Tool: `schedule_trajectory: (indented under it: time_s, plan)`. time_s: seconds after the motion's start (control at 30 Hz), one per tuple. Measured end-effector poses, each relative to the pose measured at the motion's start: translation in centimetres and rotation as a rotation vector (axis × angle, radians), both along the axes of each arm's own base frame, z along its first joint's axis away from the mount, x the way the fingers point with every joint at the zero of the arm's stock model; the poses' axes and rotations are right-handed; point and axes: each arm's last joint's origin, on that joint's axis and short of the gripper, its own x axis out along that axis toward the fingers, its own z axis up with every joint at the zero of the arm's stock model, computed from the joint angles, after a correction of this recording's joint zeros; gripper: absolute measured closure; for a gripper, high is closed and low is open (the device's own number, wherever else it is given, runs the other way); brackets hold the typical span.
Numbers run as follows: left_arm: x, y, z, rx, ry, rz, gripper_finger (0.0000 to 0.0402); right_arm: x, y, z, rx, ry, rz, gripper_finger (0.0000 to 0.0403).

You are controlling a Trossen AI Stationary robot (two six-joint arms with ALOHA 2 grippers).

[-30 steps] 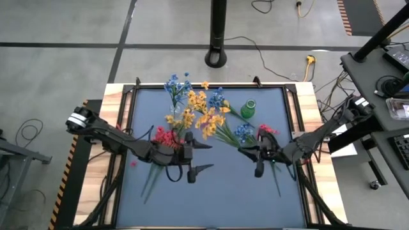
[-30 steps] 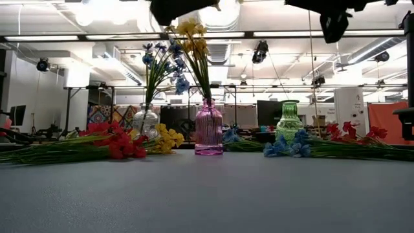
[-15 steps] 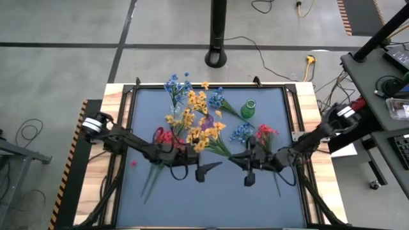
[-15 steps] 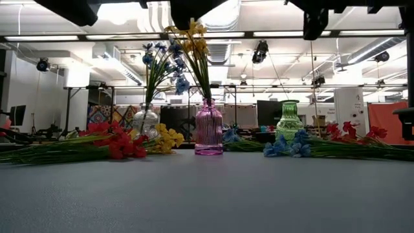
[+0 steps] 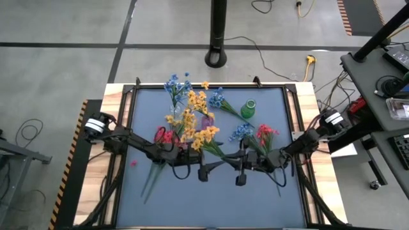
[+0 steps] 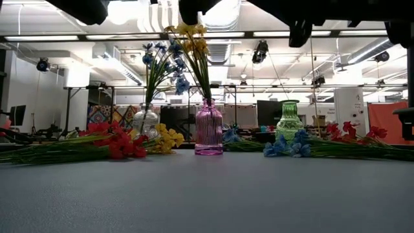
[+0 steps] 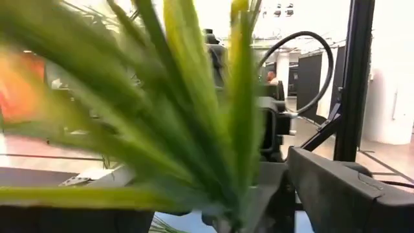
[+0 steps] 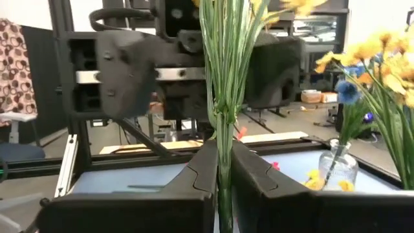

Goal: Sort flowers into vase by color
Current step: Put the right yellow flowers into the violet vase

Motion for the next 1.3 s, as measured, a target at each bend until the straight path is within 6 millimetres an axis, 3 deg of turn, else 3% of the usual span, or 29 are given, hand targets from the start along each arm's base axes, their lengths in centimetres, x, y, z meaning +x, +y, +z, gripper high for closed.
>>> schedule_trajectory:
  time_s: [0.17, 0.4, 0.57, 0.77, 0.97, 1.1, 1.3]
  plan:
    - [0.0, 0.1, -0.1, -0.006, 0.008, 0.036, 0.0161, 0.3, 0.1, 0.3, -0.020, -0.005, -0.005, 0.0359]
    - [0.1, 0.1, -0.4, 0.006, 0.050, 0.040, 0.0303, 0.2, 0.1, 0.4, 0.005, -0.013, -0.012, 0.0349]
    - [0.1, 0.1, -0.7, 0.014, 0.077, 0.049, 0.0385, 0.2, 0.1, 0.3, 0.031, -0.007, -0.012, 0.0305]
    - [-0.3, 0.2, -0.6, 0.037, 0.160, 0.095, 0.0364, -0.1, -0.1, 0.4, 0.042, 0.072, -0.079, 0.0223]
    - [-1.9, 0.6, -0.2, 0.091, 0.374, 0.155, 0.0358, -1.4, -0.8, 1.6, 0.102, 0.201, -0.086, 0.0155]
    - [-3.0, 1.0, -0.2, 0.061, 0.483, 0.162, 0.0362, -2.2, -1.2, 2.9, 0.124, 0.264, -0.088, 0.0125]
    - [-2.8, 0.9, -0.7, 0.039, 0.492, 0.165, 0.0363, -1.1, -0.7, 5.0, 0.072, 0.240, -0.032, 0.0102]
